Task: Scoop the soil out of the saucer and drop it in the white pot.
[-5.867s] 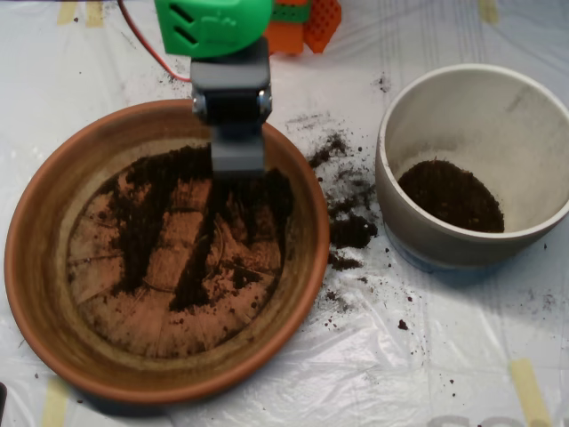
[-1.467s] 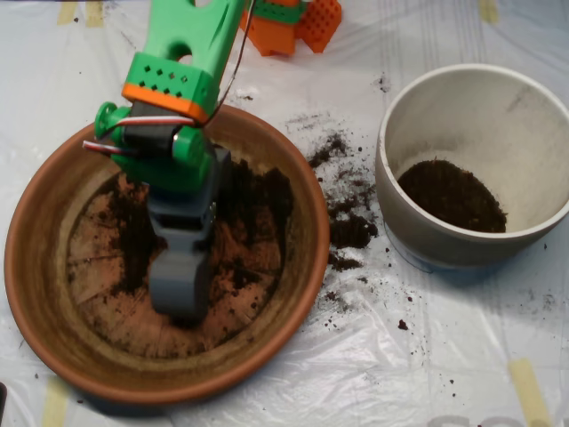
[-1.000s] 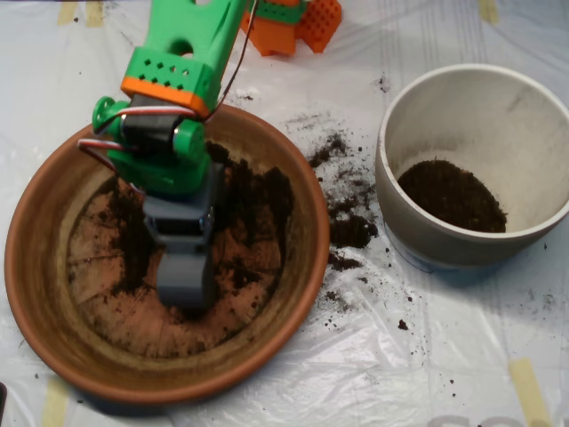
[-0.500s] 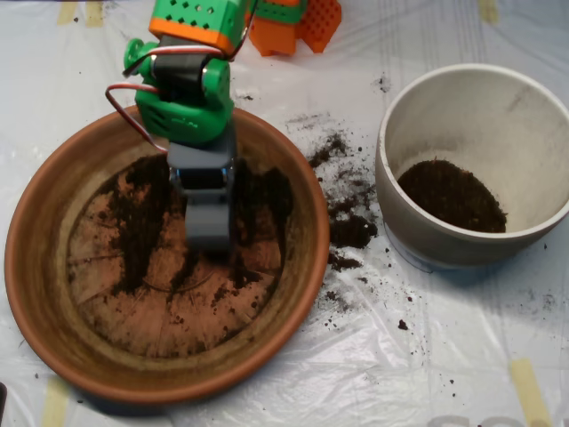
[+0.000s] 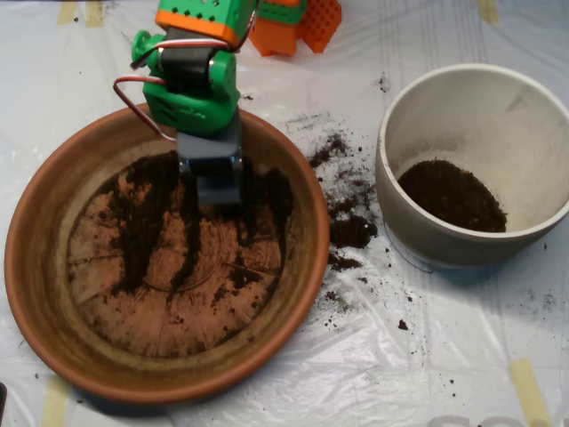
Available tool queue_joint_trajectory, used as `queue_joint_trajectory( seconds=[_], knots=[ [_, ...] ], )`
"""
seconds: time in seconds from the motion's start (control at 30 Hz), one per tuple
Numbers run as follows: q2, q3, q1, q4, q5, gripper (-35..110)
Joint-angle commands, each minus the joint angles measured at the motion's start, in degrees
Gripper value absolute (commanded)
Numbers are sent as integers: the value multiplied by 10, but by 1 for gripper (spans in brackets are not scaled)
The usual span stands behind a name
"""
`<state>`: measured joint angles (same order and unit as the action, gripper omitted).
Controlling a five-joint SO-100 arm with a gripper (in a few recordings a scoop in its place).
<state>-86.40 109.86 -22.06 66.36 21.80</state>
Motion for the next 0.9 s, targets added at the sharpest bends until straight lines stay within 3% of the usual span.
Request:
queue_joint_trajectory(
  seconds=[0.0,0.43,0.87],
  knots=[
    [-68,-38,30,52,-21,-1],
    [-137,-307,137,243,-86,-1],
    [-207,-421,352,300,-96,-1]
  ],
)
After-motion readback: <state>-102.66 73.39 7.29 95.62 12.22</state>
